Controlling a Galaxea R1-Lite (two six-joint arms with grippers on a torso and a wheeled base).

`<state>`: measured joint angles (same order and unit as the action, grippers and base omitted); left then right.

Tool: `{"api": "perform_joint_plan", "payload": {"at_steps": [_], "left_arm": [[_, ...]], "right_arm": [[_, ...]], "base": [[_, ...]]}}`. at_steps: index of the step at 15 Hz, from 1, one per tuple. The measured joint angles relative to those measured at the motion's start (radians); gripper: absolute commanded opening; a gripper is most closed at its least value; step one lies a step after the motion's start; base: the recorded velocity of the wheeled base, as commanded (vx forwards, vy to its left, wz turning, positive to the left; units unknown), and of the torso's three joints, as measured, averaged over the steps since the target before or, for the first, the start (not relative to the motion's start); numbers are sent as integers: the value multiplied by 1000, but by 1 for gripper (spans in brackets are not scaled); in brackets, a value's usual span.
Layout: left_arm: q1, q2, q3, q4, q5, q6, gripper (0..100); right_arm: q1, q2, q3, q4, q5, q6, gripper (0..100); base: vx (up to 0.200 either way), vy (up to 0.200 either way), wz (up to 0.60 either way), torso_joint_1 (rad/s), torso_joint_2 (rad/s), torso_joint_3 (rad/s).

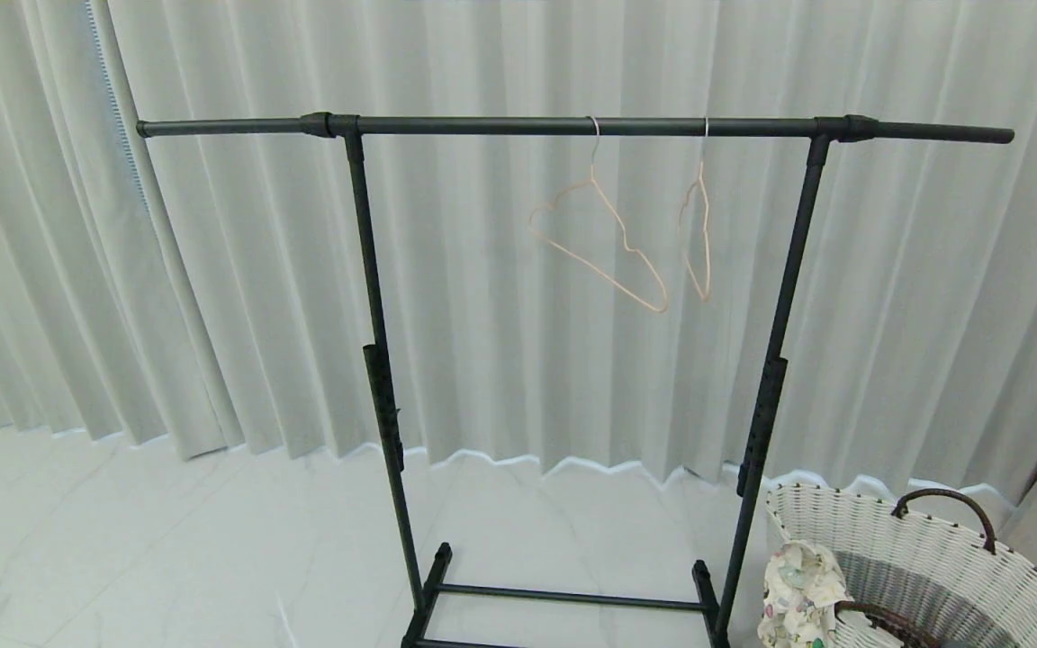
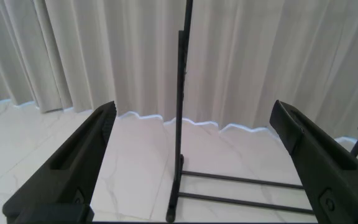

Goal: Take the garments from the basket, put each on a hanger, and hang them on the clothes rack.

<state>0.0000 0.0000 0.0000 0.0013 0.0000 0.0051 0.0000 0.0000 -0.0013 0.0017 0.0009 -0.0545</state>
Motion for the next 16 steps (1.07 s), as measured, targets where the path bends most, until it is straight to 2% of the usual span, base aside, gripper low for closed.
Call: {"api": "perform_joint_plan", "payload": {"at_steps": [5,10,16], "left_arm": [[0,0,0,-1,0,-1,100],[0,0,0,-1,0,-1,100],[2,0,0,-1,0,-1,100]], "right_arm": [[0,0,0,0,0,0,100],[0,0,0,0,0,11,100],[0,0,0,0,1,13,100]], "base": [[0,0,0,-70,148,80],[0,0,-600,-10,16,7],[0,0,0,0,0,0]]}}
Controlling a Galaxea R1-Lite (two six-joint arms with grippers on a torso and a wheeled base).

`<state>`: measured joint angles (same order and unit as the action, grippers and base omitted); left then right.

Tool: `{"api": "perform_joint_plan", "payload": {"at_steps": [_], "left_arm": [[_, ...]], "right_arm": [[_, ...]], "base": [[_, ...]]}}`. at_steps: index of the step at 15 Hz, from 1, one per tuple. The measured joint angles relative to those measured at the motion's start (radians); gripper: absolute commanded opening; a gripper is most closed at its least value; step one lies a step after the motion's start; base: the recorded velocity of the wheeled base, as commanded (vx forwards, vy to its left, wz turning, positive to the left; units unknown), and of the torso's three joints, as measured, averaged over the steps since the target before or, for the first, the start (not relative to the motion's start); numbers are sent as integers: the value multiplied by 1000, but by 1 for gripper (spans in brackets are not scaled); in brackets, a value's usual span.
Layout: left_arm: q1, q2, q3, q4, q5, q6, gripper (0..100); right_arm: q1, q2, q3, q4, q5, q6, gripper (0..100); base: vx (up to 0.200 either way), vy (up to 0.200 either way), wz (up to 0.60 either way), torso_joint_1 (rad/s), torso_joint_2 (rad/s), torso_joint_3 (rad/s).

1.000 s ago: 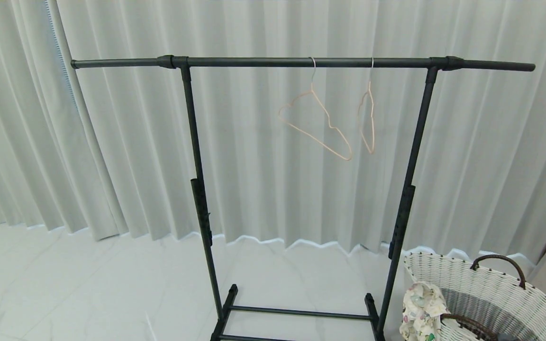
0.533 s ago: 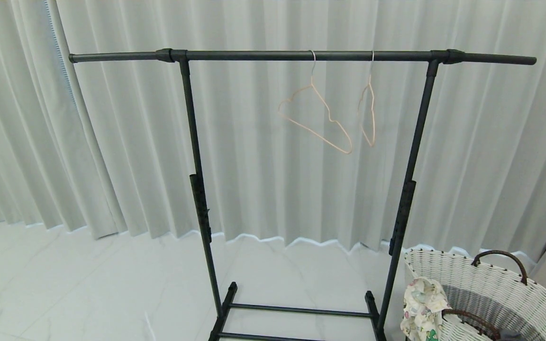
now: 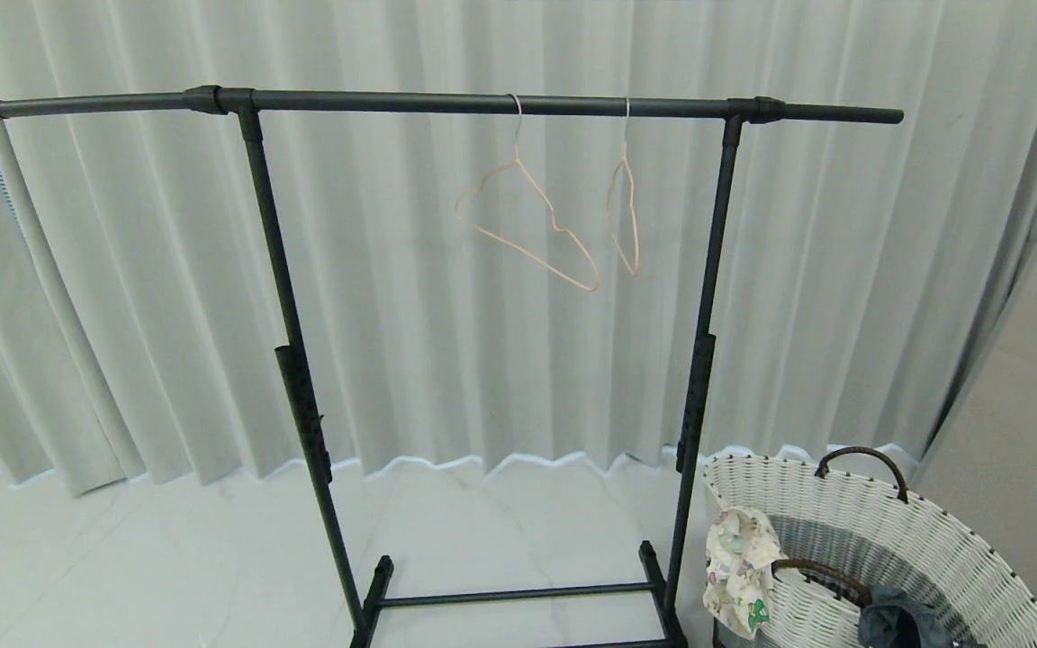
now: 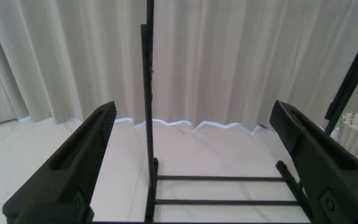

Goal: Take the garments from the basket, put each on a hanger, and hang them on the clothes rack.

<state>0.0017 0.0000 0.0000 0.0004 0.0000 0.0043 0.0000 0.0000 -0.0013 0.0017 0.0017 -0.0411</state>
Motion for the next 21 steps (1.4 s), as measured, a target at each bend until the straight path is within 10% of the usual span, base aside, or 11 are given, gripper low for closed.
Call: {"api": "perform_joint_plan", "payload": {"at_steps": [8,21], "left_arm": [[0,0,0,1,-4,18,100],[-2,0,0,1,-4,13,100]], "right_arm": [[0,0,0,0,0,-2,100],[0,0,0,-1,0,18,100]], "base": [[0,-175,0,1,1,4],[15,0,0,-77,164,72]]}}
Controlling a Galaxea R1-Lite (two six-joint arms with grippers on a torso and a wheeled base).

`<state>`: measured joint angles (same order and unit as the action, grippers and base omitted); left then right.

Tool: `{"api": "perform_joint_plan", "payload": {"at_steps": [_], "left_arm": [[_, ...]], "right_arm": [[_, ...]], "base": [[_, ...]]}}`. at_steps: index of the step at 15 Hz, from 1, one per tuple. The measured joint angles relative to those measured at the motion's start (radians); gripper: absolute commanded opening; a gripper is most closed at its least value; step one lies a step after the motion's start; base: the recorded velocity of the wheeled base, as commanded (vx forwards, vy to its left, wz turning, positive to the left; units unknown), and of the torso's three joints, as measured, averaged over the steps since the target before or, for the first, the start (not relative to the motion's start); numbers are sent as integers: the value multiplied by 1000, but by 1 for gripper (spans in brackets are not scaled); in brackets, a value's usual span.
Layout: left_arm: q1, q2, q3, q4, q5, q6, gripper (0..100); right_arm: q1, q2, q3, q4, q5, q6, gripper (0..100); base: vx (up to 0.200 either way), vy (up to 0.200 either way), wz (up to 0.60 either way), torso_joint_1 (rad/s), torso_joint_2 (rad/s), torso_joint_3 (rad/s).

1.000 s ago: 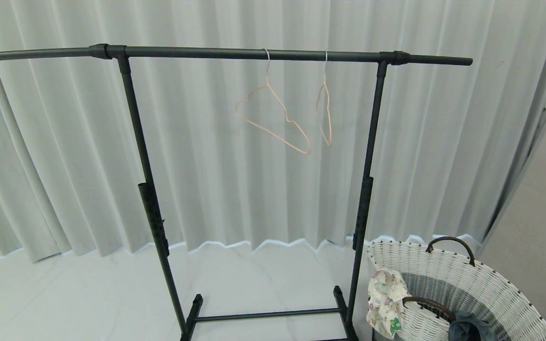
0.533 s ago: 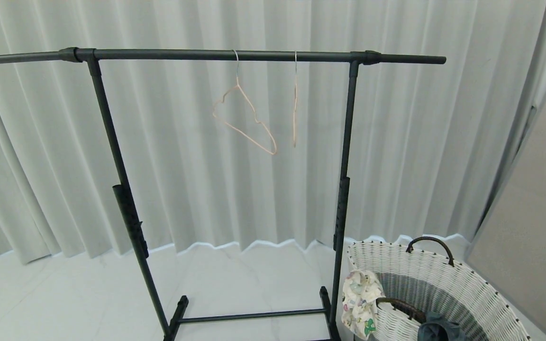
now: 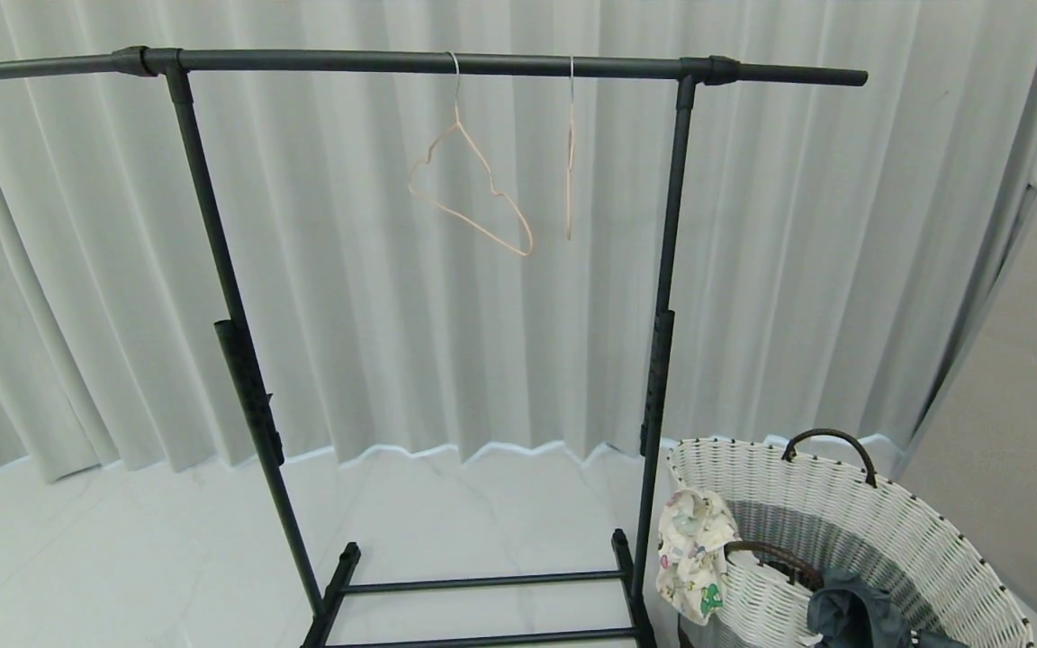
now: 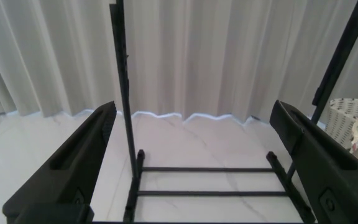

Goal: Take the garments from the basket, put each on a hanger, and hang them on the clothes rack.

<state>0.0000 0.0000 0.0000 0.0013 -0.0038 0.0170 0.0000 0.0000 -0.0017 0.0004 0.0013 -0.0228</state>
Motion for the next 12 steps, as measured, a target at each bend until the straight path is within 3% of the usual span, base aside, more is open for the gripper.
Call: {"api": "perform_joint_plan", "payload": {"at_steps": [5,12], "left_arm": [[1,0,0,0,1,-3,100],[1,0,0,0,1,-3,100]], "right_arm": [[0,0,0,1,0,-17,100],[0,0,0,-4,0,-39,100]], "base": [[200,0,0,-7,29,42],[0,0,0,0,0,0]]}}
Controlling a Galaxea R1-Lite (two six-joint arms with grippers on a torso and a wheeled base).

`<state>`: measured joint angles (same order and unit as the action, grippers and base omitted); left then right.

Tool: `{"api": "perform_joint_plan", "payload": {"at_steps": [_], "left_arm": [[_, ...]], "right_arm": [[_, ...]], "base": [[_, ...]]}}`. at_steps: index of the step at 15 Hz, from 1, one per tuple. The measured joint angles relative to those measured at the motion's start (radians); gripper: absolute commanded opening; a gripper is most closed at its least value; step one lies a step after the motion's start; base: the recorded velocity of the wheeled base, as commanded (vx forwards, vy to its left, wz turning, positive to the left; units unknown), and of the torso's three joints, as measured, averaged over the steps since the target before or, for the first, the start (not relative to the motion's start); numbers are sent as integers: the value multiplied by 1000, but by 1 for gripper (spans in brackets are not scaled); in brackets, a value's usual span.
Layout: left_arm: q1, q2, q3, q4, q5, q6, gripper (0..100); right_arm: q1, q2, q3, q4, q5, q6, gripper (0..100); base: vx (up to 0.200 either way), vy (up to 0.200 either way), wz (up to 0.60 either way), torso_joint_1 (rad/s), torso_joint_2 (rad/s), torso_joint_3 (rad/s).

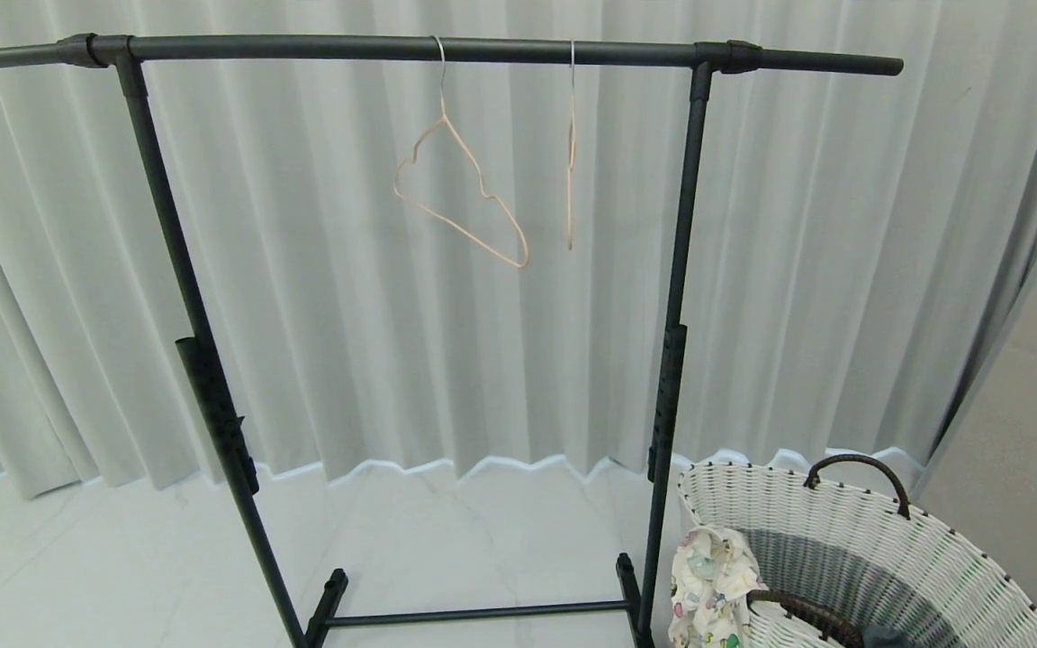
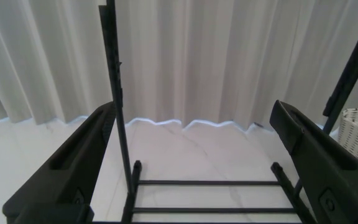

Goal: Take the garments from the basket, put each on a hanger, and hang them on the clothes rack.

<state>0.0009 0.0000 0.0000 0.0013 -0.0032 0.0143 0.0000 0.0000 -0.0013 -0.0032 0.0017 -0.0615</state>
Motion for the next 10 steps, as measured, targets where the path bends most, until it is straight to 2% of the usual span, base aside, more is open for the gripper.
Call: {"api": "perform_joint_plan", "payload": {"at_steps": [2,5,7,10], "left_arm": [[0,0,0,0,0,2,100],[0,0,0,0,0,0,100],[0,0,0,0,0,0,100],[1,0,0,-1,0,0,100]], "right_arm": [[1,5,-33,-3,29,12,100],[42,117,-182,43,65,34,100],[68,272,-239,66,64,7,100],[82,620,-288,79,14,-87,100]], "base": [[0,0,0,0,0,0],[0,0,0,0,0,0],[0,0,0,0,0,0],[0,0,0,0,0,0]]}}
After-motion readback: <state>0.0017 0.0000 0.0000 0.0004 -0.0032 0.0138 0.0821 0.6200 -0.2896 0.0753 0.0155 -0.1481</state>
